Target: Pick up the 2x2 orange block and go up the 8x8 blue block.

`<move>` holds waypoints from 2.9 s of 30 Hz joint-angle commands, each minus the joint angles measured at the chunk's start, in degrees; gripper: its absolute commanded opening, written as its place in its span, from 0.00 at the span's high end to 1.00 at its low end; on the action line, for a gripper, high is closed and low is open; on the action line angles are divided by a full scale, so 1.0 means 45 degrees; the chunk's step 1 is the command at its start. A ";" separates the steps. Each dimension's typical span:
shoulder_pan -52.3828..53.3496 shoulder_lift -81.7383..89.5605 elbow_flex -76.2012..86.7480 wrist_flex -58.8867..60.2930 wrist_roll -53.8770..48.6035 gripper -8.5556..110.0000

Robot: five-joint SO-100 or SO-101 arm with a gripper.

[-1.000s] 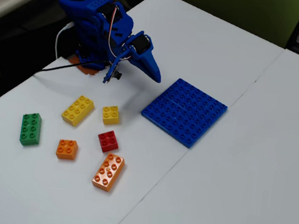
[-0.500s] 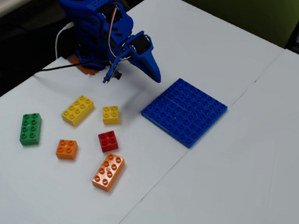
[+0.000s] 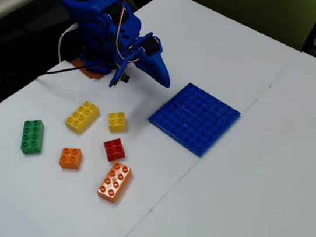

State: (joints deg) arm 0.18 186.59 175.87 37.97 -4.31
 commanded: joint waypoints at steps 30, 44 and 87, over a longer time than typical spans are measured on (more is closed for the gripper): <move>0.5059 -1.6191 -1.9629 0.8027 -1.1074 0.93; 0.8418 -2.0547 -2.3379 0.9102 -1.5781 0.92; 1.1465 -2.8809 -2.9570 0.9902 -1.9355 0.85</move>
State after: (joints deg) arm 51.33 56.43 45.44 82.35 -91.05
